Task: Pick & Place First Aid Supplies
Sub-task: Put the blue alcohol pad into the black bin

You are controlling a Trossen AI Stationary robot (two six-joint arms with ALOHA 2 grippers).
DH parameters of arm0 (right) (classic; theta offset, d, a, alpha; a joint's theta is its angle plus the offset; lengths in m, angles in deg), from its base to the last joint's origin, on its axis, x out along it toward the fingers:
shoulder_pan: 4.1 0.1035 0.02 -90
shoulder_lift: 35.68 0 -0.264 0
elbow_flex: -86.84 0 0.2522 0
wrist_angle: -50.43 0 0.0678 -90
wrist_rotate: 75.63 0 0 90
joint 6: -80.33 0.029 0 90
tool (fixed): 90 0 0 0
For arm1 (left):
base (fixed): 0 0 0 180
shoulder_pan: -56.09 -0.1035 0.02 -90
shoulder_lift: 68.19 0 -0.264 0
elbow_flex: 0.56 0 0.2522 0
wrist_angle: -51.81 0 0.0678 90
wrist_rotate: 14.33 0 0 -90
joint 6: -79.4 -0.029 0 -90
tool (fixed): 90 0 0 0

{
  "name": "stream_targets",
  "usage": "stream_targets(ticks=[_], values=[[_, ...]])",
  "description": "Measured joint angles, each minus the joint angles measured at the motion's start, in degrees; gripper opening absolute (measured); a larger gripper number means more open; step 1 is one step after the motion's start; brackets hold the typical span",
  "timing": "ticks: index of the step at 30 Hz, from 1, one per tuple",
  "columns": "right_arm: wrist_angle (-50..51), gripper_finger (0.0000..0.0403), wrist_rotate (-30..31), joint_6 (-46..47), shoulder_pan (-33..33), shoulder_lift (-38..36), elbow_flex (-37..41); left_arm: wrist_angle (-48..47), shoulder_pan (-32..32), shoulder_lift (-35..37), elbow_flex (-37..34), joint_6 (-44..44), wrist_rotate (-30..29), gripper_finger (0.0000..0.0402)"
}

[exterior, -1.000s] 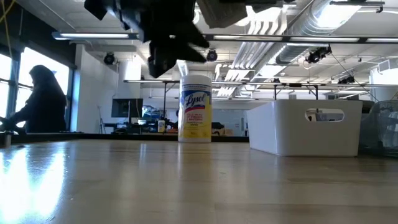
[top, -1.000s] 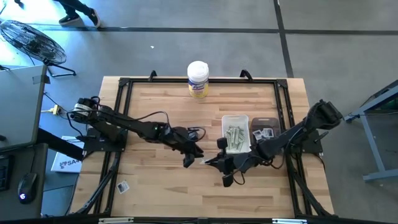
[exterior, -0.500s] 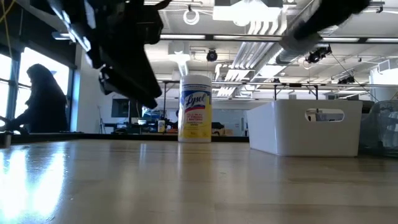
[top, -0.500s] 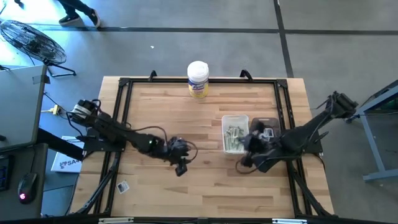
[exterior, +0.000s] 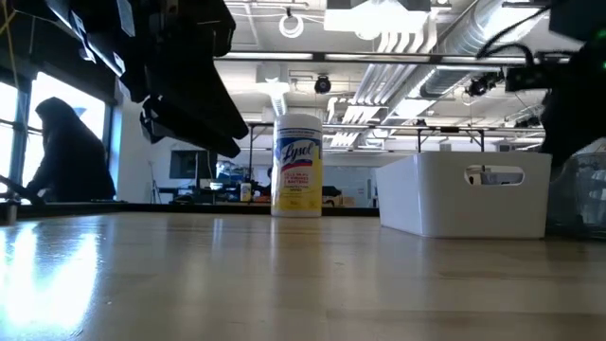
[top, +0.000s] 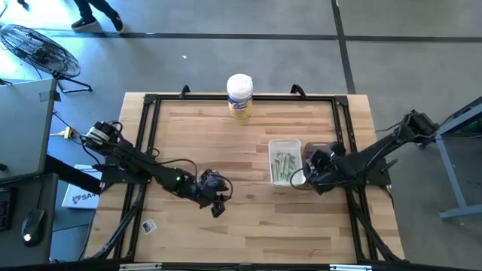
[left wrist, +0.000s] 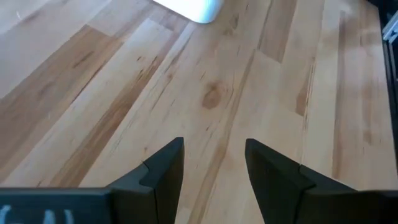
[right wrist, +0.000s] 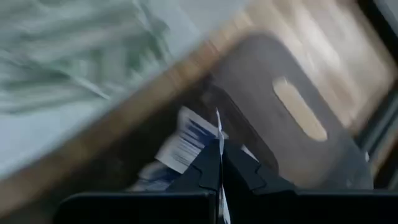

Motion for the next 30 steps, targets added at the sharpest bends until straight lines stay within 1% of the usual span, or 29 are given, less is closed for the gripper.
stream_targets(ticks=[3, 6, 13, 16, 21, 26, 30], values=[[-0.3, 0.0003, -3.5, 0.0, -2.9, 0.0, 2.8, -0.1, 0.0, 0.0, 0.0, -0.2, -1.1, 0.0170], [-1.5, 0.0006, -5.5, 0.0, -5.6, 0.0, 4.9, -0.1, 0.0, 0.0, 0.0, -0.2, -1.2, 0.0170], [-7.4, 0.0013, -6.5, -4.4, -9.6, 0.0, 7.3, -0.2, 0.0, 0.0, 0.0, -0.3, -1.2, 0.0170], [-8.9, 0.0029, -6.4, -6.2, -10.6, 0.0, 7.3, -0.2, 0.0, 0.0, 0.0, -0.3, -1.2, 0.0170], [-9.1, 0.0073, -7.2, -7.0, -10.6, 0.0, 7.3, -0.2, 0.0, 0.0, 0.0, -0.3, -1.1, 0.0169], [-6.7, 0.0105, -11.0, -5.3, -10.7, 0.1, 4.6, -0.9, 0.0, 1.4, 0.2, -2.8, -1.0, 0.0169], [-4.0, 0.0109, -10.0, -3.6, -10.3, 0.1, -0.8, -2.1, 1.0, 4.1, 2.6, -3.8, 0.9, 0.0169]])
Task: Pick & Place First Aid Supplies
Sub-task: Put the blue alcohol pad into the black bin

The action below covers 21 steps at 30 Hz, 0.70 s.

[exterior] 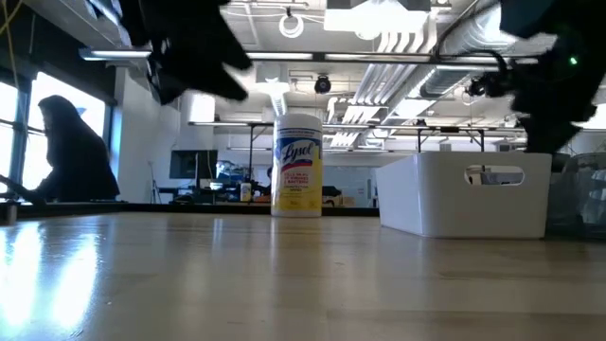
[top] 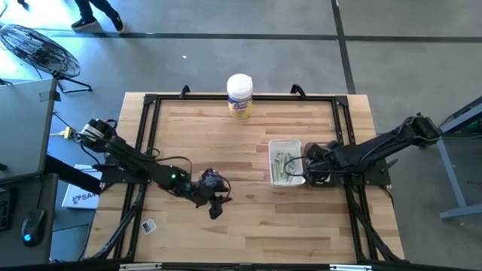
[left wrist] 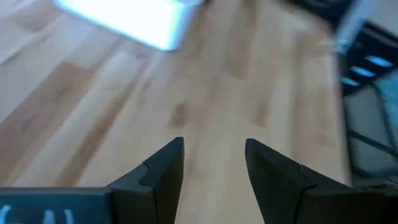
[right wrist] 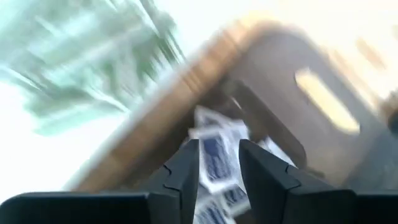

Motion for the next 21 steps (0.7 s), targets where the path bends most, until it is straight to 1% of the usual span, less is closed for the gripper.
stream_targets(ticks=[2, 4, 6, 8, 10, 12, 14, 17, 21], values=[[-1.1, 0.0104, 1.7, -0.7, 1.0, 0.0, -3.0, -1.1, 1.7, 0.9, 1.7, -1.9, 1.5, 0.0169], [-4.3, 0.0097, 3.7, -3.0, 2.8, 0.1, -5.6, -4.4, 4.2, 1.6, 3.4, -3.2, 3.6, 0.0169], [-9.2, 0.0089, 6.4, -7.0, 4.9, 0.1, -7.7, -10.4, 7.0, 2.1, 5.4, -3.0, 5.3, 0.0169], [-15.4, 0.0082, 9.0, -12.1, 7.1, 0.1, -9.0, -17.3, 10.3, 2.1, 7.5, -0.2, 5.8, 0.0169], [-23.5, 0.0076, 11.3, -18.3, 9.1, 0.1, -9.7, -23.8, 13.9, 2.1, 9.4, 4.8, 7.5, 0.0169], [-32.7, 0.0073, 11.8, -25.2, 10.5, 0.1, -9.7, -28.6, 17.7, 2.1, 10.1, 12.1, 10.2, 0.0169], [-40.8, 0.0072, 10.6, -31.9, 11.5, 0.1, -9.7, -32.2, 21.5, 2.1, 10.1, 20.4, 12.1, 0.0169], [-50.6, 0.0071, 7.5, -39.6, 12.6, 0.1, -8.8, -36.3, 27.6, 2.1, 10.1, 32.9, 12.9, 0.0169], [-58.3, 0.0071, 5.3, -45.5, 13.3, 0.2, -6.5, -40.5, 33.8, 1.0, 10.1, 46.3, 13.2, 0.0169]])
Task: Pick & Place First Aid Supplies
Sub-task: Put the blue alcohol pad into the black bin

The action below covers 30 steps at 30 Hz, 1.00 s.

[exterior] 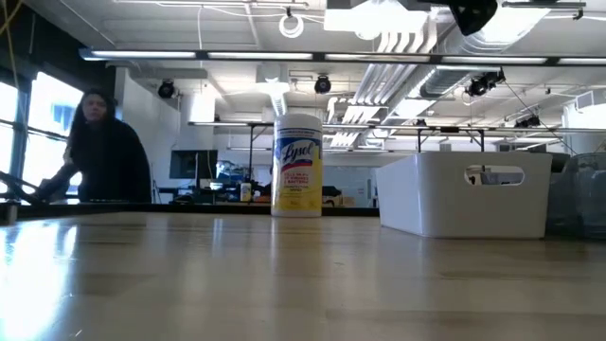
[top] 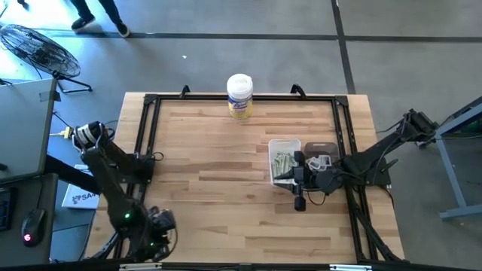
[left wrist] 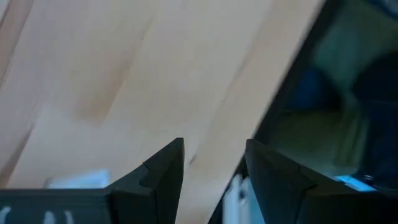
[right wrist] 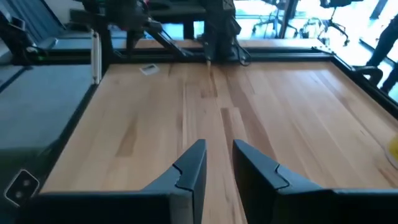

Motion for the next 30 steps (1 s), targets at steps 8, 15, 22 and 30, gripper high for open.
stream_targets(ticks=[8, 15, 22, 30], values=[[-1.6, 0.0071, -0.4, 0.6, -1.7, 0.0, 1.4, -6.3, 2.3, -5.9, 0.0, 9.7, 10.4, 0.0169], [-1.5, 0.0071, -0.5, 1.0, -2.1, 0.0, 1.4, -9.8, 0.6, -8.2, 0.0, 11.6, 13.3, 0.0169], [-1.5, 0.0071, -1.7, 1.0, -2.1, 0.0, 1.4, -9.7, -0.6, -6.5, -3.6, 12.5, 17.1, 0.0169], [-1.5, 0.0071, -1.6, 1.0, -2.1, 0.0, 1.4, -3.2, -1.1, -5.6, -11.3, 12.6, 20.3, 0.0169]])
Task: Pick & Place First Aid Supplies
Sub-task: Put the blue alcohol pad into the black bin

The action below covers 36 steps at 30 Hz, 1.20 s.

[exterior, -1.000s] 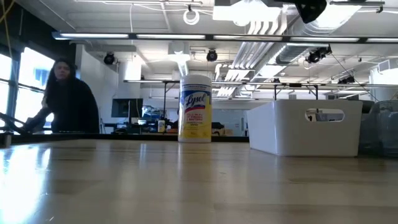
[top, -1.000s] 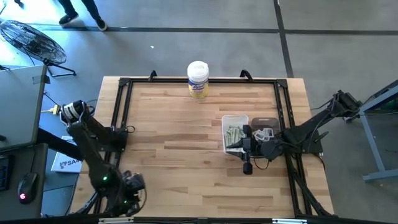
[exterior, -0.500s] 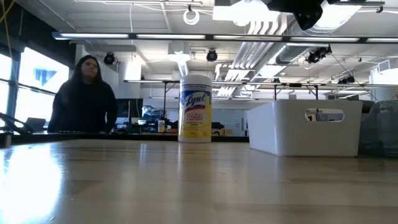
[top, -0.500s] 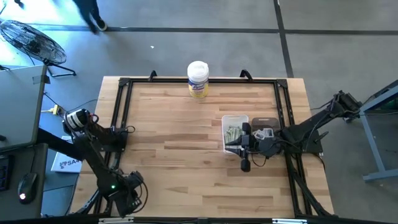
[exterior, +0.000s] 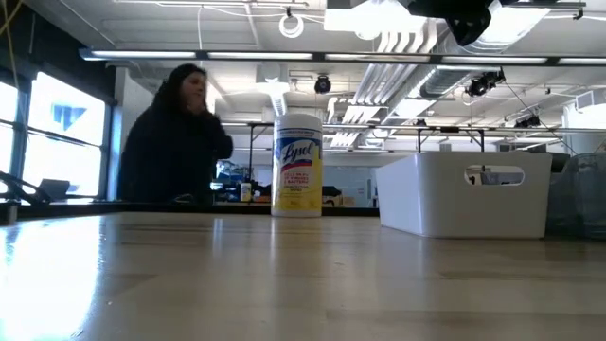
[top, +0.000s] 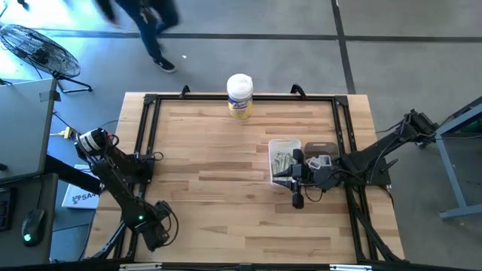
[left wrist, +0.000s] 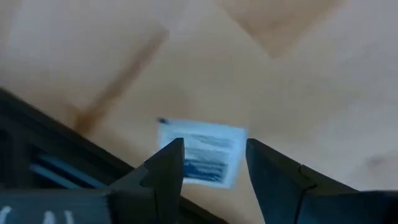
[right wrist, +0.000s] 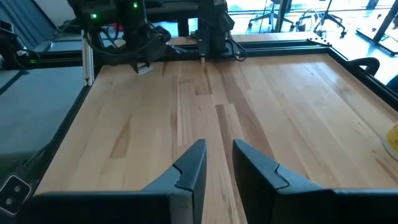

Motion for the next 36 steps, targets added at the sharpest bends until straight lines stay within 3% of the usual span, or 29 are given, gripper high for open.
stream_targets(ticks=[5, 13, 18, 26, 31, 36], values=[[0.0, 0.0071, 0.1, 0.0, 0.0, 0.0, 0.0, 7.0, 0.0, 0.4, -1.8, 0.0, 3.2, 0.0169], [0.0, 0.0071, 0.0, 0.0, 0.0, 0.0, 0.0, 7.7, -0.1, 0.6, -4.6, 1.0, 2.5, 0.0169], [0.0, 0.0071, 0.4, 0.0, 0.0, 0.0, 0.0, 8.2, 0.1, 0.6, -4.8, -1.9, -1.7, 0.0159], [0.0, 0.0071, 0.4, 0.0, 0.0, 0.0, 0.0, 8.1, 0.1, 0.5, -4.8, -3.6, -6.1, 0.0068], [0.0, 0.0071, 0.4, 0.0, 0.0, 0.0, 0.0, 8.3, 0.0, 0.4, -4.4, -6.3, -13.8, 0.0035], [0.0, 0.0071, 0.4, 0.0, 0.0, 0.0, 0.0, 7.6, 0.0, 0.1, -1.7, -9.8, -21.3, 0.0028]])
